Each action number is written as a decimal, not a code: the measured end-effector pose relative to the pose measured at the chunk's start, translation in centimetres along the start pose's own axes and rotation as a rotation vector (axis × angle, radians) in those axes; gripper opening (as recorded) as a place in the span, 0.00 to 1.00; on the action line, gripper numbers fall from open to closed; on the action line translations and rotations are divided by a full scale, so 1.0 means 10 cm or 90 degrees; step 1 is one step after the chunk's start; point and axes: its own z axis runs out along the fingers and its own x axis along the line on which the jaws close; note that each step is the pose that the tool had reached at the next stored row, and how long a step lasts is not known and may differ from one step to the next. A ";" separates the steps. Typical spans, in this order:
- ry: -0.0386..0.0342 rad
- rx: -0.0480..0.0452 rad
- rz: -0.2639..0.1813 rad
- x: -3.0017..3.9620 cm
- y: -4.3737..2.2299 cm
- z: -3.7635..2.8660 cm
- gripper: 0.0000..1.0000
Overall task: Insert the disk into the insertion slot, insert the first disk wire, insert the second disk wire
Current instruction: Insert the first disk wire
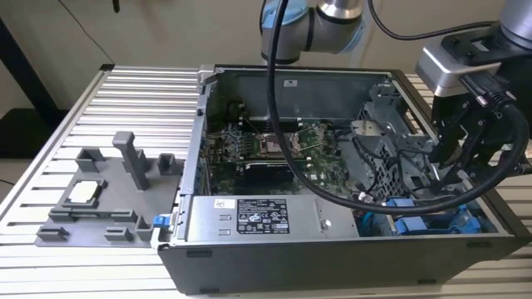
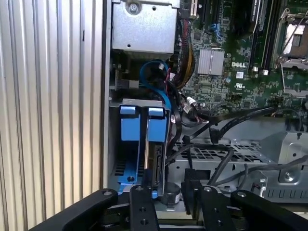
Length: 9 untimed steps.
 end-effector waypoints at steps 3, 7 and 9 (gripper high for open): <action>-0.0071 0.0002 -0.002 0.001 -0.033 0.005 0.40; -0.0164 0.0004 -0.006 0.005 -0.102 0.015 0.40; -0.0207 0.0005 -0.009 0.007 -0.125 0.021 0.40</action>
